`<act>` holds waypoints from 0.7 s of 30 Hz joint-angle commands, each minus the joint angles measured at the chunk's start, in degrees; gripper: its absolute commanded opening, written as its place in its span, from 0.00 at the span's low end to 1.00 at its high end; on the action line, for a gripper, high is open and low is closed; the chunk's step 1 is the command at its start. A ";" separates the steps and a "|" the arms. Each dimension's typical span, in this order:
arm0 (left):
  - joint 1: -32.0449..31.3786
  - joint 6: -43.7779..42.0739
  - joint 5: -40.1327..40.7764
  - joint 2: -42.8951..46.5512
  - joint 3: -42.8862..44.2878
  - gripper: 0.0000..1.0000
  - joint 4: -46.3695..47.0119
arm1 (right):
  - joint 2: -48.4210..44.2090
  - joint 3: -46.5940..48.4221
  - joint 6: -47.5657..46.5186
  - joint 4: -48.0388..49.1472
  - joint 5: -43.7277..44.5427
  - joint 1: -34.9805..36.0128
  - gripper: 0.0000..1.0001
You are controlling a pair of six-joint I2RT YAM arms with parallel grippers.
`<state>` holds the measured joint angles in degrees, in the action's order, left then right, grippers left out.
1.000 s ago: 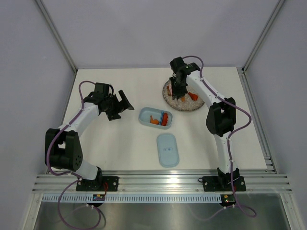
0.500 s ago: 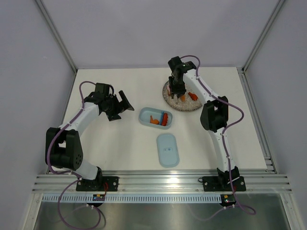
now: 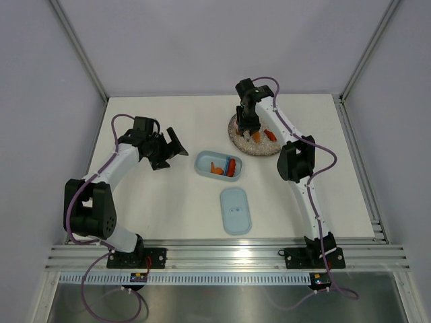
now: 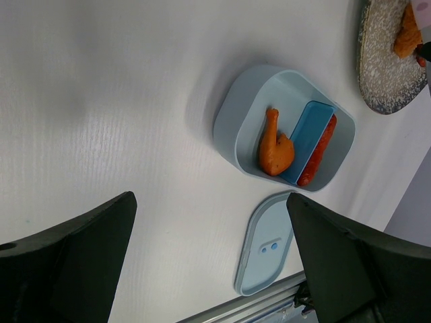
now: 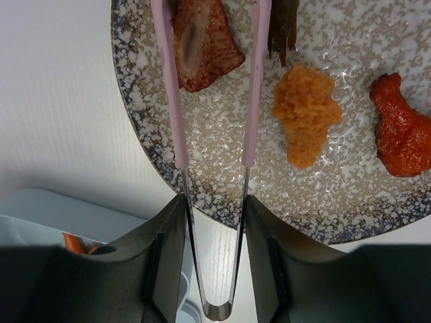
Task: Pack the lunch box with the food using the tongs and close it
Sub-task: Pick up the fake food from the plate.
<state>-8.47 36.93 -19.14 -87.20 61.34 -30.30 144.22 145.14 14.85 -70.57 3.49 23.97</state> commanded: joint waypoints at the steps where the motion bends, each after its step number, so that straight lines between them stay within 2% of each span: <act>1: 0.29 -0.89 0.15 0.19 0.89 0.99 0.86 | 1.32 3.83 -1.84 -1.50 0.12 -0.41 0.46; 10: 0.29 -0.72 -0.02 0.10 0.53 0.99 1.21 | 1.85 4.89 -3.25 -1.50 -1.11 -0.32 0.45; 14: 0.21 -0.72 0.06 0.10 0.53 0.99 1.21 | 1.85 4.80 -3.25 -1.59 -2.34 -0.41 0.33; 19: 0.21 -0.72 0.15 0.19 0.53 0.99 1.12 | 1.06 4.36 -2.99 -1.33 -3.22 -0.41 0.29; 21: 0.21 -0.72 0.24 0.27 0.45 0.99 1.12 | 0.54 3.66 -2.99 -1.07 -3.22 -0.32 0.24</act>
<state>-8.47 36.88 -19.09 -87.20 61.34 -30.33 146.26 147.48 12.80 -71.46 1.85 23.88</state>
